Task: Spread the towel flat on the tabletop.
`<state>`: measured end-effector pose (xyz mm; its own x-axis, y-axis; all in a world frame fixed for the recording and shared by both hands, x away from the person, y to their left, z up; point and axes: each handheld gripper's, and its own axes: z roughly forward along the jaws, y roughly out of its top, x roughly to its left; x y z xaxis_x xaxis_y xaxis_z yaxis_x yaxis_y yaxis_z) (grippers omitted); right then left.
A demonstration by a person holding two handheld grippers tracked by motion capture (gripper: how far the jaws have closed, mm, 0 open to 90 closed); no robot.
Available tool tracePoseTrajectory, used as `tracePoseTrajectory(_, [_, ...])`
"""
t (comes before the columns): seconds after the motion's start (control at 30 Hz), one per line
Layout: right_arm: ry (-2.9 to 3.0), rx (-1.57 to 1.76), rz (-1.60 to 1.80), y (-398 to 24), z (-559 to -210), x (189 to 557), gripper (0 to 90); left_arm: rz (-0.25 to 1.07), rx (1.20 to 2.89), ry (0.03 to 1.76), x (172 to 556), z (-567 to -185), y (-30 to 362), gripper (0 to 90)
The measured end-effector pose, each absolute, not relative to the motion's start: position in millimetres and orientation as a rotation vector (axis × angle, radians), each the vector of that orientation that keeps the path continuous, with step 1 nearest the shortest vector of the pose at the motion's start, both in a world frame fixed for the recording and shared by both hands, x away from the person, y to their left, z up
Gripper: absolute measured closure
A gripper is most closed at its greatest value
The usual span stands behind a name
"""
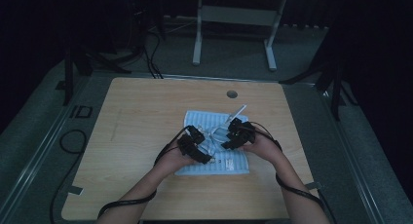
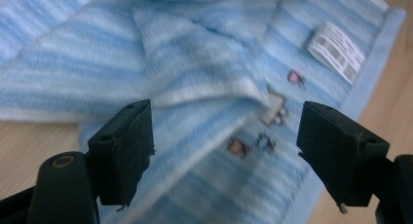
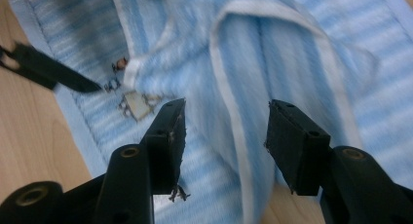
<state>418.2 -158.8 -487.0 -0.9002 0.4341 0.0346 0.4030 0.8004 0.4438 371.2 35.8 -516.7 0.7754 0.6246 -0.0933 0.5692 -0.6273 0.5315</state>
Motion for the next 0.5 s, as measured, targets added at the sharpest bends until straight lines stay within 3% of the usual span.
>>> tracePoseTrajectory(0.13, [2.935,0.646,0.647,-147,-495,420,51.8,0.141,2.421,0.899,375,-520,28,22.9])
tracePoseTrajectory(0.2, [2.942,0.650,0.611,-143,-500,421,52.8,0.140,2.420,0.908,377,-523,23,28.2])
tracePoseTrajectory(0.23, [2.938,0.657,0.595,-142,-502,422,58.1,0.145,2.419,0.915,377,-524,21,31.2])
tracePoseTrajectory(0.33, [2.947,0.663,0.549,-141,-506,424,62.4,0.188,2.447,0.925,378,-528,15,42.6])
tracePoseTrajectory(0.5, [2.920,0.686,0.492,-141,-508,428,75.9,0.209,2.433,0.908,378,-525,14,72.3])
